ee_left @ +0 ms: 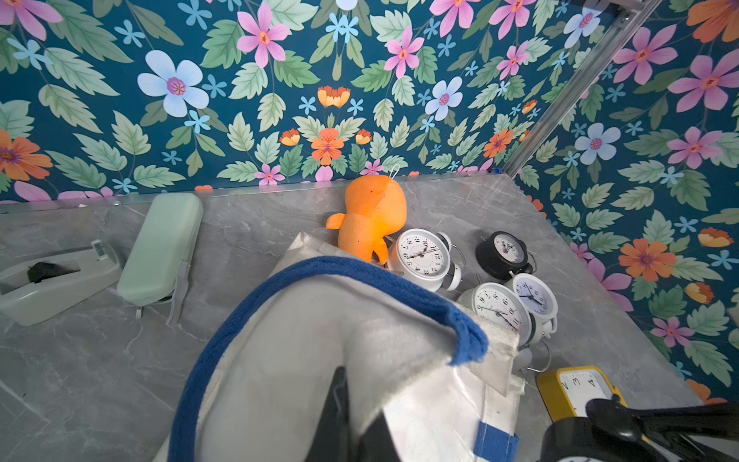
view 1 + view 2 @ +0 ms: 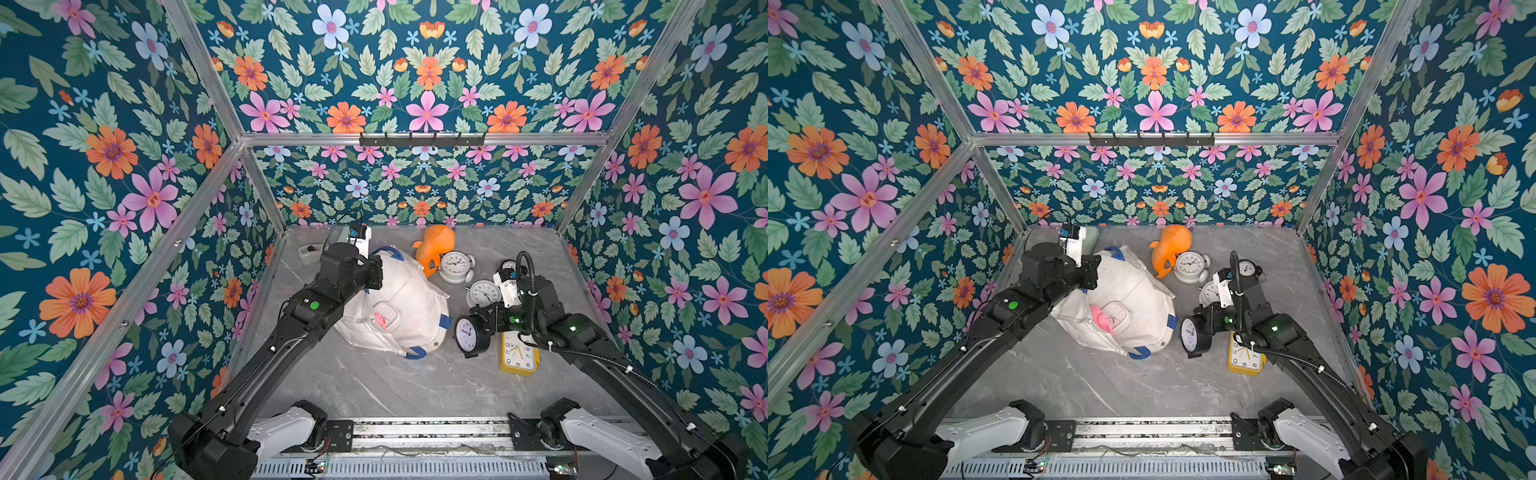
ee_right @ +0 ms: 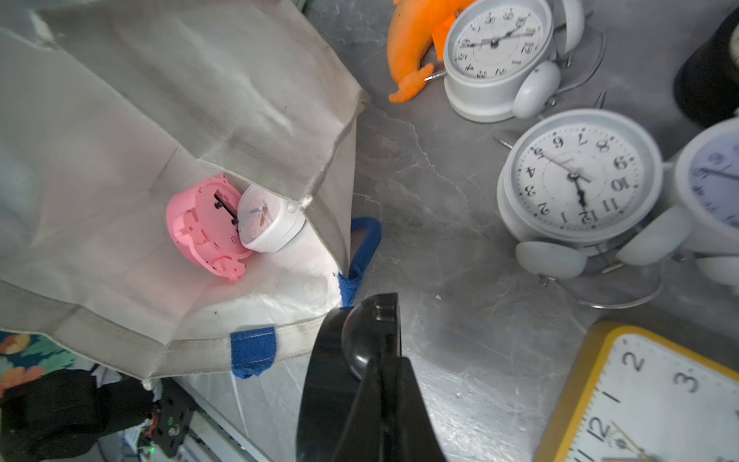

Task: Take the alarm clock out of the canvas bag
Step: Place the alarm at the center of the board.

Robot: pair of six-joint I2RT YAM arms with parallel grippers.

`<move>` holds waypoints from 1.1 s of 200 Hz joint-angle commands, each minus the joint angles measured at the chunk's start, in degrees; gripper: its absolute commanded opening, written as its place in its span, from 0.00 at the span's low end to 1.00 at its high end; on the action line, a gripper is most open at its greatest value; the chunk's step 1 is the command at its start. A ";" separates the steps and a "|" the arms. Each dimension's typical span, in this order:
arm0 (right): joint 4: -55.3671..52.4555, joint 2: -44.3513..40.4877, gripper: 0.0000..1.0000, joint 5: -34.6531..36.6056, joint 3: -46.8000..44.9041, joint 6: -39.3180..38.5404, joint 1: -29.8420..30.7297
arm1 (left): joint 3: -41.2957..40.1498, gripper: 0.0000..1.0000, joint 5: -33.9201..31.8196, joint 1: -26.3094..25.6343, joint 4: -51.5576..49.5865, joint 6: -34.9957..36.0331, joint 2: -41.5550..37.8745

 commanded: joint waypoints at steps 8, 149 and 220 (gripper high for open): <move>9.40 1.20 0.00 -7.52 -2.34 5.38 -0.69 | 0.43 0.00 -2.42 0.52 1.49 0.05 -0.86; 16.81 6.98 0.00 -9.45 -11.08 6.02 -3.63 | -0.57 0.00 -2.17 1.97 1.48 -0.11 -1.48; 25.21 10.04 0.00 -15.81 -17.18 8.59 -10.87 | -0.29 0.00 -0.67 2.15 2.03 -0.27 -0.50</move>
